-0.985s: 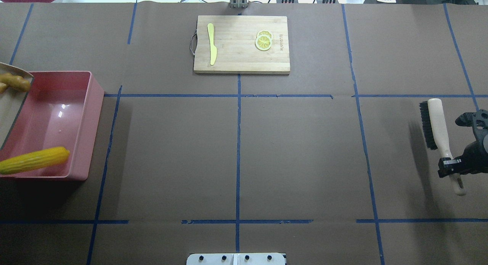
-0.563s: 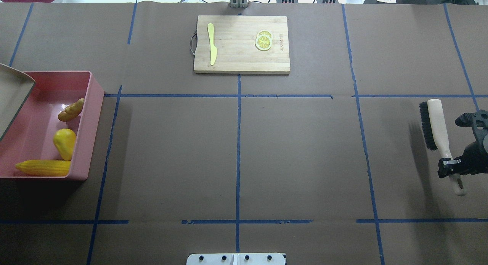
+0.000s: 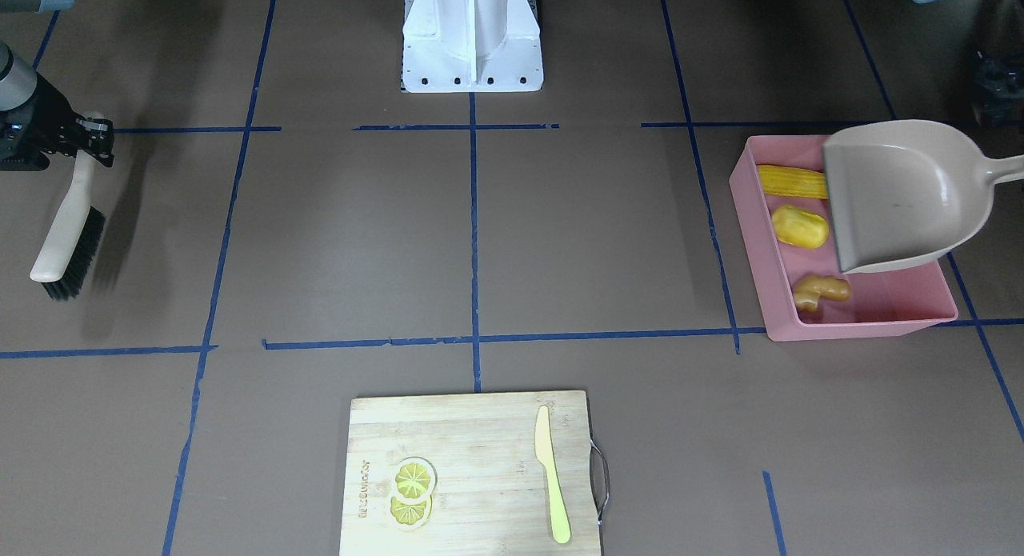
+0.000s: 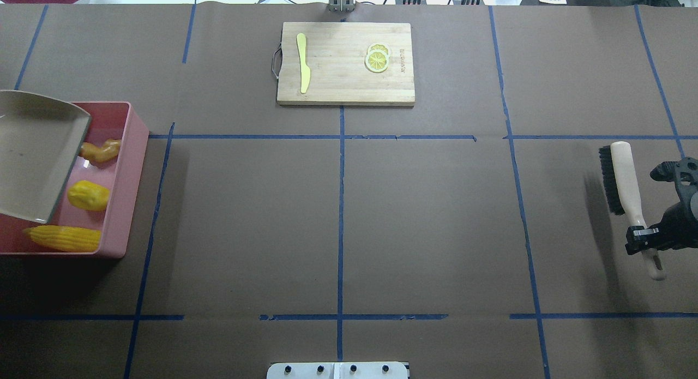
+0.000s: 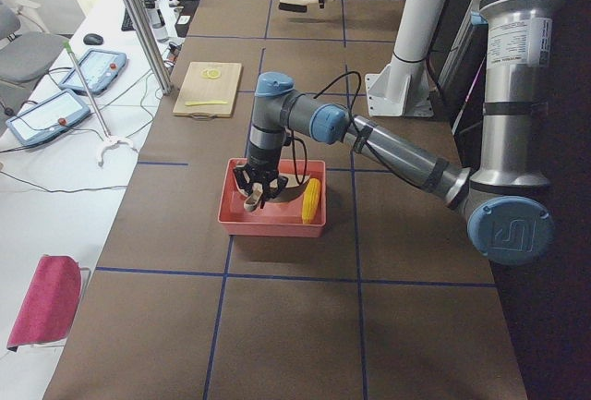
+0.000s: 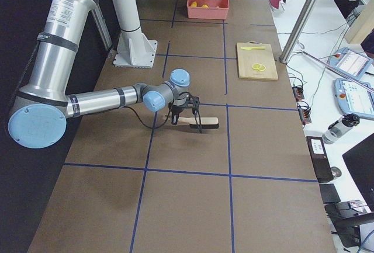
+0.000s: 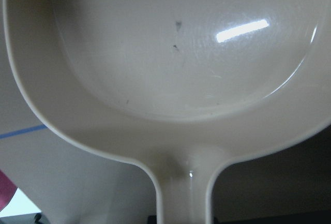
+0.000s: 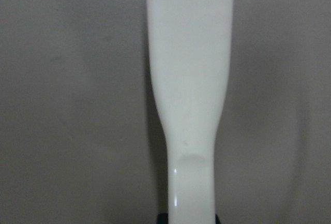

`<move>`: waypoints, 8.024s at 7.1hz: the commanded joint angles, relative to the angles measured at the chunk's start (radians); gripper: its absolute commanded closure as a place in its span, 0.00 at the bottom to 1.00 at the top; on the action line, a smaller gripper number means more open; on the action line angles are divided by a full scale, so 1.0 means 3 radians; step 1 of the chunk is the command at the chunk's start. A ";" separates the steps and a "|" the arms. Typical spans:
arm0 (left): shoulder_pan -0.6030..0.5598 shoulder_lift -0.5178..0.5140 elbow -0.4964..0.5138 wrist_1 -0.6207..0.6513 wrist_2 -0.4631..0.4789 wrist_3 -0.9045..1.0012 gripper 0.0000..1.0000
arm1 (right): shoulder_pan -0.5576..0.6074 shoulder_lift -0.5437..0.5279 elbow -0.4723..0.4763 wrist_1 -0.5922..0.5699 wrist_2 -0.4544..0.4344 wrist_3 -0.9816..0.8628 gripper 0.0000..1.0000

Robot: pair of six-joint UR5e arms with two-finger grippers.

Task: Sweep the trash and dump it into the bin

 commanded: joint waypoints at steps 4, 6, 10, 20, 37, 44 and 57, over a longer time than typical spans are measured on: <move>0.1296 -0.1182 0.0236 0.0079 -0.0191 -0.1422 0.98 | -0.0005 0.0026 -0.0017 0.0000 0.0000 0.0000 1.00; 0.2026 -0.1489 0.0457 0.0039 0.0050 -0.2251 0.97 | -0.0005 0.0031 -0.0012 0.0000 0.0000 0.0010 1.00; 0.2275 -0.1644 0.0708 -0.0013 0.0364 -0.2333 0.95 | -0.0005 0.0041 -0.0007 0.0000 0.0000 0.0015 1.00; 0.2301 -0.1659 0.0682 -0.0033 0.0832 -0.2497 0.02 | -0.0005 0.0056 0.0013 0.0010 0.0000 0.0041 1.00; 0.0619 -0.0243 -0.0172 0.0130 0.0175 -0.2103 0.00 | -0.0005 -0.0041 -0.0247 0.0015 0.0225 -0.0194 0.79; 0.0339 -0.0237 0.0026 0.0125 0.0190 -0.1756 0.00 | 0.0030 -0.0051 -0.0182 0.0015 0.0307 -0.0261 0.00; -0.1191 -0.0094 0.1470 0.0146 -0.1436 -0.3570 0.00 | 0.2234 0.0358 -0.0227 -0.1565 0.0521 -0.2531 0.00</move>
